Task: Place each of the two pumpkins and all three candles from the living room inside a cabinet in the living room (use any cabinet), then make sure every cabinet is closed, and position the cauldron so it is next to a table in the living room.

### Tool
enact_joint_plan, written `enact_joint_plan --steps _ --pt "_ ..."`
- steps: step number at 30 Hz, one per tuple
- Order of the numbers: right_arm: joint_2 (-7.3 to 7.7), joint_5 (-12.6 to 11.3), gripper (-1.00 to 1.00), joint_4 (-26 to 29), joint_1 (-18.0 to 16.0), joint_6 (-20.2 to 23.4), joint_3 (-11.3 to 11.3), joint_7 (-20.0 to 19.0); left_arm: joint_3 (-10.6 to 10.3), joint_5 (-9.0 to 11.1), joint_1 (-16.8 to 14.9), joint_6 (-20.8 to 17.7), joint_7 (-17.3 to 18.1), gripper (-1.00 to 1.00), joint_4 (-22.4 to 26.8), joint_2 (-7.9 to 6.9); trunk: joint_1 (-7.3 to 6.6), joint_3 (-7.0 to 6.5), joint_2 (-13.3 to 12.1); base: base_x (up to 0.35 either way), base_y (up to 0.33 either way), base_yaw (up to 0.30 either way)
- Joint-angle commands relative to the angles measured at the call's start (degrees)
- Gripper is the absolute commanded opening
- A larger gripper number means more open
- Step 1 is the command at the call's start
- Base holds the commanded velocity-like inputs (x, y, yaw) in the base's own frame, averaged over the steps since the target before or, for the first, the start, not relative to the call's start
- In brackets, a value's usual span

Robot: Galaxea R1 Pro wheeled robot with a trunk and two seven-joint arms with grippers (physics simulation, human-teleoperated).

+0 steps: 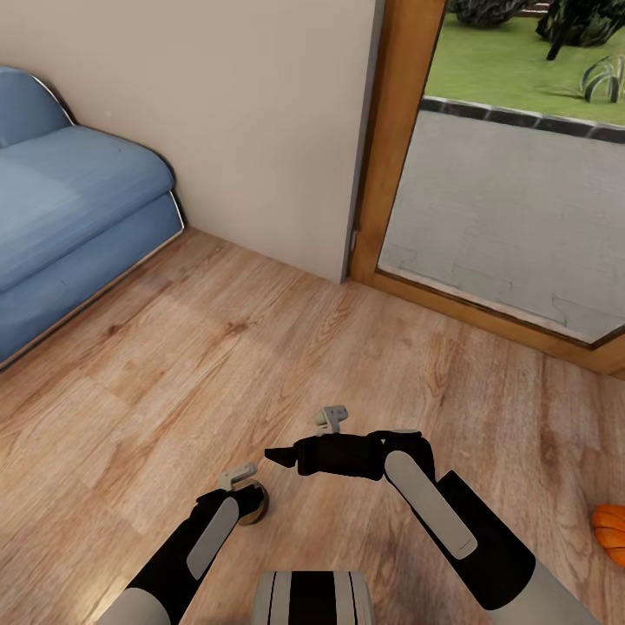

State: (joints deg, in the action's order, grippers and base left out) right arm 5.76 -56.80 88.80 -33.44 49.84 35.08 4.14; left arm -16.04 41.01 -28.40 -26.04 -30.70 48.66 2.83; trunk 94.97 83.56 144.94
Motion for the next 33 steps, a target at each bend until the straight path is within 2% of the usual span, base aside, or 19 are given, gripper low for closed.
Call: enact_joint_plan --steps 1,12,18,33 --pt "0.04 -0.44 1.00 0.06 -0.05 0.08 0.07 0.43 -0.11 0.36 0.01 -0.14 -0.43 1.00 -0.27 -0.06 0.01 0.04 0.01 0.000 0.000 0.000" --pt "0.02 -0.46 1.00 0.06 -0.05 0.08 0.07 0.35 -0.25 0.39 0.01 -0.23 -0.15 1.00 -0.08 -0.24 0.01 0.04 0.01 0.000 0.000 0.000" --pt "0.04 -0.45 1.00 0.06 -0.05 0.08 0.07 0.35 0.08 -0.22 0.01 -0.19 5.05 1.00 -0.06 -0.44 0.01 0.04 0.01 0.000 0.000 0.000" --pt "0.03 -0.49 1.00 0.06 -0.05 0.08 0.07 0.35 0.43 -0.46 0.01 -0.22 5.34 1.00 -0.12 -0.46 0.03 0.27 0.02 0.000 0.000 0.000"
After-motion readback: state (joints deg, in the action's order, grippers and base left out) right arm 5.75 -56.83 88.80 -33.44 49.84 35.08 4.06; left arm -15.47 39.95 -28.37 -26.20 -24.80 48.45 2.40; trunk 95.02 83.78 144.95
